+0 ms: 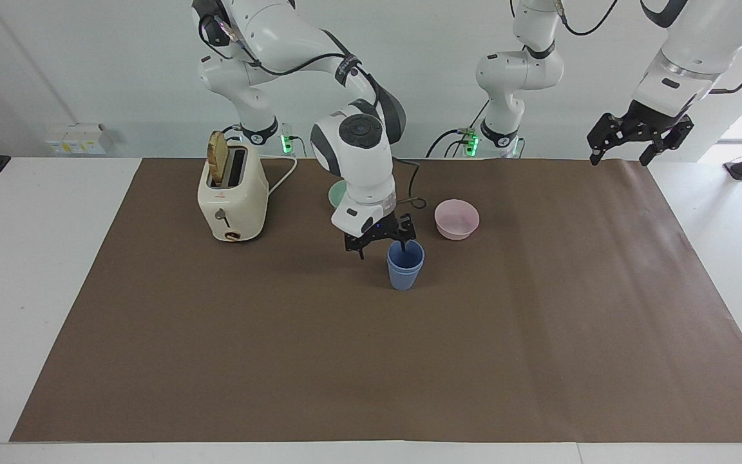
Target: Stack blue cups with both arms
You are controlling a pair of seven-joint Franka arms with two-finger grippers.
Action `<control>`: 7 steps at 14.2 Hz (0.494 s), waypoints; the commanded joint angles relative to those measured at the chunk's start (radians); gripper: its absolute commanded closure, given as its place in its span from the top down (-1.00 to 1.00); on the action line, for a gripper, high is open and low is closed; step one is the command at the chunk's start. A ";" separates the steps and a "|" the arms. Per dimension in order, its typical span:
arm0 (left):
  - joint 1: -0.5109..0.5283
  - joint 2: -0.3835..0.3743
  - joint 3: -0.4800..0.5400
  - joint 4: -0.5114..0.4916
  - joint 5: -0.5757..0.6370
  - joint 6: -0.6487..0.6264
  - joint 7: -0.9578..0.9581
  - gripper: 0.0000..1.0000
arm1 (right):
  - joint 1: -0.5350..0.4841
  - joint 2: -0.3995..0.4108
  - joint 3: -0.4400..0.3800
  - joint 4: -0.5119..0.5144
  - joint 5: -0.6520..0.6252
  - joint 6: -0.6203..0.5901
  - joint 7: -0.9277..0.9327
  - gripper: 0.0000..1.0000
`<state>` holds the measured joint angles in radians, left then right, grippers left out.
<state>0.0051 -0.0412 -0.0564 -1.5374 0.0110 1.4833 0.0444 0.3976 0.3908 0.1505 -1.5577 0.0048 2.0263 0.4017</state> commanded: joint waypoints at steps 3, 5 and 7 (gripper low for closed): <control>0.012 -0.005 -0.010 0.005 0.010 -0.017 0.003 1.00 | -0.172 -0.153 0.007 -0.010 -0.011 -0.181 -0.171 1.00; 0.013 -0.005 -0.010 0.005 0.010 -0.017 0.003 1.00 | -0.268 -0.202 0.006 -0.012 -0.009 -0.212 -0.234 1.00; 0.012 -0.005 -0.010 0.005 0.009 -0.017 0.003 1.00 | -0.345 -0.243 0.006 -0.010 -0.009 -0.231 -0.254 1.00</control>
<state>0.0051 -0.0412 -0.0565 -1.5374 0.0110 1.4831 0.0444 0.1155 0.1909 0.1437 -1.5499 0.0019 1.8118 0.1778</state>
